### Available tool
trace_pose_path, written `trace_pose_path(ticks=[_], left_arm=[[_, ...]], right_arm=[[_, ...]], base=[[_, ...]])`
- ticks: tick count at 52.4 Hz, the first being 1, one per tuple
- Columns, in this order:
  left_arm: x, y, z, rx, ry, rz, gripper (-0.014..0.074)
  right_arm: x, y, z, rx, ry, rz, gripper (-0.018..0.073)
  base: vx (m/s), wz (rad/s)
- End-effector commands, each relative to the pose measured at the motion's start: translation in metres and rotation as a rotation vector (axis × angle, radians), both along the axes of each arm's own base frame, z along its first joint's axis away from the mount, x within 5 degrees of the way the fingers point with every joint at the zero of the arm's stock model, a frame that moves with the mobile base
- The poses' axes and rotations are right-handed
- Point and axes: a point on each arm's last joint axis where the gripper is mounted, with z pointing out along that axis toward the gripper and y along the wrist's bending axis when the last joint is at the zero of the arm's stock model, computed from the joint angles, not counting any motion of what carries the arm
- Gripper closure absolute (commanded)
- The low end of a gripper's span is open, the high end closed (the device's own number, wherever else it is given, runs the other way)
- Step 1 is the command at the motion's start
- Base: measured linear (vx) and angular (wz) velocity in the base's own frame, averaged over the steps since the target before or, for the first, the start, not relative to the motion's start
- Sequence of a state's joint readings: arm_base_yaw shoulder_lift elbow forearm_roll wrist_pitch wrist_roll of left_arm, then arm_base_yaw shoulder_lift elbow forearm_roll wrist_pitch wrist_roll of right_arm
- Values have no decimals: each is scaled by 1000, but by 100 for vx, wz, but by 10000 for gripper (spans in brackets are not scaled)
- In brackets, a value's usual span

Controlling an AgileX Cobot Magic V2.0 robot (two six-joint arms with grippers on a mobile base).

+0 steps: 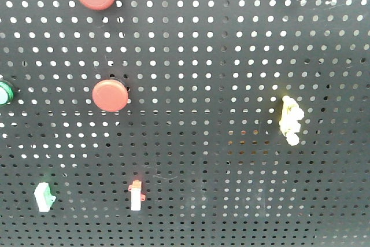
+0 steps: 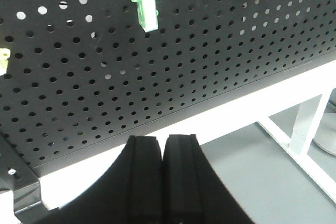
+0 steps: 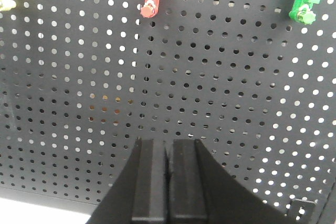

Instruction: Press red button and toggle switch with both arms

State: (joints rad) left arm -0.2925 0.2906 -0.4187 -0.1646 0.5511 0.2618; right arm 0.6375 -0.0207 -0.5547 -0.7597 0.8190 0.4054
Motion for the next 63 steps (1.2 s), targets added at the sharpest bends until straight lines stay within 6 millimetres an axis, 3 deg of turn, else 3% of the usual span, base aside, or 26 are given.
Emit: trace_pose_path(ticks=[1,10,17,23,29,63], left_arm=[[3,0,11,-46,-70,14,595],[3,9,-7,-6,-250,106,595],[-4,18,-42,-28,-388,224,595],[-7,22,-77,-27,-405,292,595],[-5,23,-96,-51,-356,313,595],[-5,23,-98,-44,-320,308,595]], right_arm=[[-3,-1,12,-15,-90,6,559],[-3,-1,12,-15,-90,6,559],[-3,-1,12,-15,-90,6,559],[-3,-1,12,-15,-90,6,559],[-3,-1,12,-17,-90,5,559],[-3,-1,12,-18,-90,4,559]], base=[[0,0],[0,0],[0,0],[0,0],[0,0],[0,0]])
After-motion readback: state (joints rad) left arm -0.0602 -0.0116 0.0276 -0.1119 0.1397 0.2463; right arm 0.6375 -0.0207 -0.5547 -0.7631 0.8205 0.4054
